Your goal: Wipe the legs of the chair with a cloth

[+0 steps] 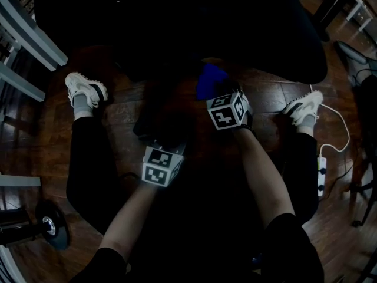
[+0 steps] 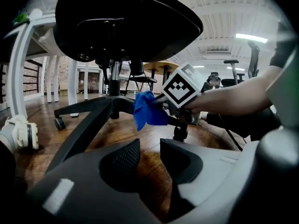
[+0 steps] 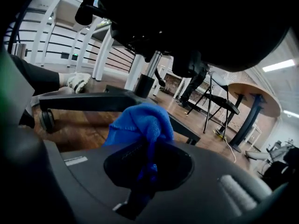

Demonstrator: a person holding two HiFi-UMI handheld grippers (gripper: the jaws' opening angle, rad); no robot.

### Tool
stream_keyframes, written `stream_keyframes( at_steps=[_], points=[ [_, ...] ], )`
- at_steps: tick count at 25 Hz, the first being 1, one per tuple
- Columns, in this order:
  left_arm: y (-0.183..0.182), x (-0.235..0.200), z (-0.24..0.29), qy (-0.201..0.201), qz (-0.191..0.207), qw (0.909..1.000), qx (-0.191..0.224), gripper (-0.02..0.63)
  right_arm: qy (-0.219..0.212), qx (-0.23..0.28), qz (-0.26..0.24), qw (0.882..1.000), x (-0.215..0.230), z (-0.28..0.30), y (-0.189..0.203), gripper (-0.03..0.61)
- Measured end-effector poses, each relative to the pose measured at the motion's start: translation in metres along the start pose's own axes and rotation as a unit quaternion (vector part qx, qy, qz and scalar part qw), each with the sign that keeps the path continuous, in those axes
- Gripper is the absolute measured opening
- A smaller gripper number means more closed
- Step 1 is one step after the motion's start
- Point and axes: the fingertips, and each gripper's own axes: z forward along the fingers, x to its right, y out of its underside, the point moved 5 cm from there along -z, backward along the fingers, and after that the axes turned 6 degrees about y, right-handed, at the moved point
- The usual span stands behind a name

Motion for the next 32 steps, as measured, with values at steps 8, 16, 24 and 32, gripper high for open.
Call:
stream_keyframes(
  at_steps=[8, 16, 24, 32],
  points=[
    [-0.004, 0.003, 0.006, -0.006, -0.004, 1.0, -0.005, 0.135, 0.007, -0.014, 0.001, 1.0, 0.012, -0.043, 0.057, 0.04],
    [-0.005, 0.014, 0.007, -0.009, 0.002, 0.9999, -0.009, 0.135, -0.005, -0.041, 0.018, 0.999, 0.023, -0.072, 0.094, 0.04],
    [-0.021, -0.033, -0.008, -0.105, 0.035, 0.9938, -0.013, 0.135, -0.008, -0.037, 0.039, 0.998, 0.031, -0.093, 0.119, 0.039],
    [-0.039, -0.087, -0.014, -0.209, 0.096, 0.9713, -0.059, 0.139, -0.049, 0.034, 0.106, 0.993, 0.055, -0.083, 0.092, 0.04]
  ],
)
